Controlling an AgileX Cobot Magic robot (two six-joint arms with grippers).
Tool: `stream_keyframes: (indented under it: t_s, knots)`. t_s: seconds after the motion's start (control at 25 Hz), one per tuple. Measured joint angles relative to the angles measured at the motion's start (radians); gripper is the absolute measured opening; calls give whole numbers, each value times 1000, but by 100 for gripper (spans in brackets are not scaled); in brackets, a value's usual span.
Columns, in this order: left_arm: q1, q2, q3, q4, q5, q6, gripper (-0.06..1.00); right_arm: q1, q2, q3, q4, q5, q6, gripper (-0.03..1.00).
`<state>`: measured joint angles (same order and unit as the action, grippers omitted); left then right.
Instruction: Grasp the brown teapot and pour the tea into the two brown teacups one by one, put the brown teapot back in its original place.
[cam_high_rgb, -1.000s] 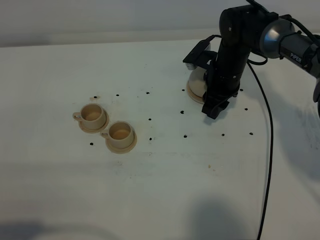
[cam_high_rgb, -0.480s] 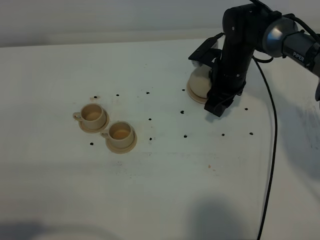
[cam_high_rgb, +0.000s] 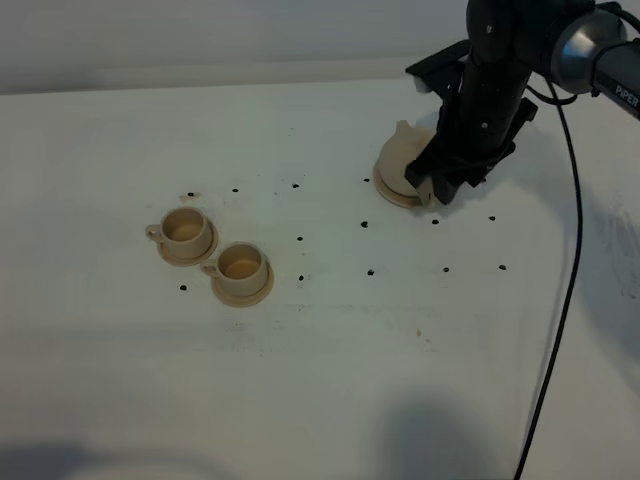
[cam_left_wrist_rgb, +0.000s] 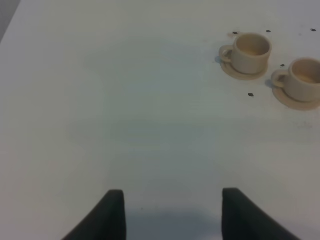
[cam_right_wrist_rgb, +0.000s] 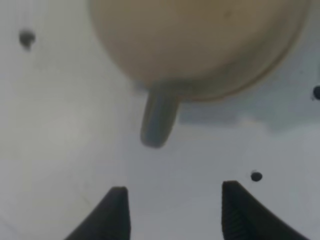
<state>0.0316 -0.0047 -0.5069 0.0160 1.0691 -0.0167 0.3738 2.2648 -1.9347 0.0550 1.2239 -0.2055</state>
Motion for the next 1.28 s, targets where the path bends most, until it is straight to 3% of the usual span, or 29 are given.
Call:
stream_keyframes:
  t_s: [0.2, 0.4, 0.76, 1.0, 1.28]
  knots:
    - [0, 0, 0, 0, 0, 0, 42, 0, 0, -15, 28, 1, 133, 41]
    - [0, 0, 0, 0, 0, 0, 42, 0, 0, -15, 33, 0, 176, 41]
    - [0, 0, 0, 0, 0, 0, 42, 0, 37, -37, 65, -68, 205, 41]
    - [0, 0, 0, 0, 0, 0, 42, 0, 85, -101, 64, -61, 205, 41]
    - [0, 0, 0, 0, 0, 0, 42, -1, 91, -104, -10, -7, 194, 41]
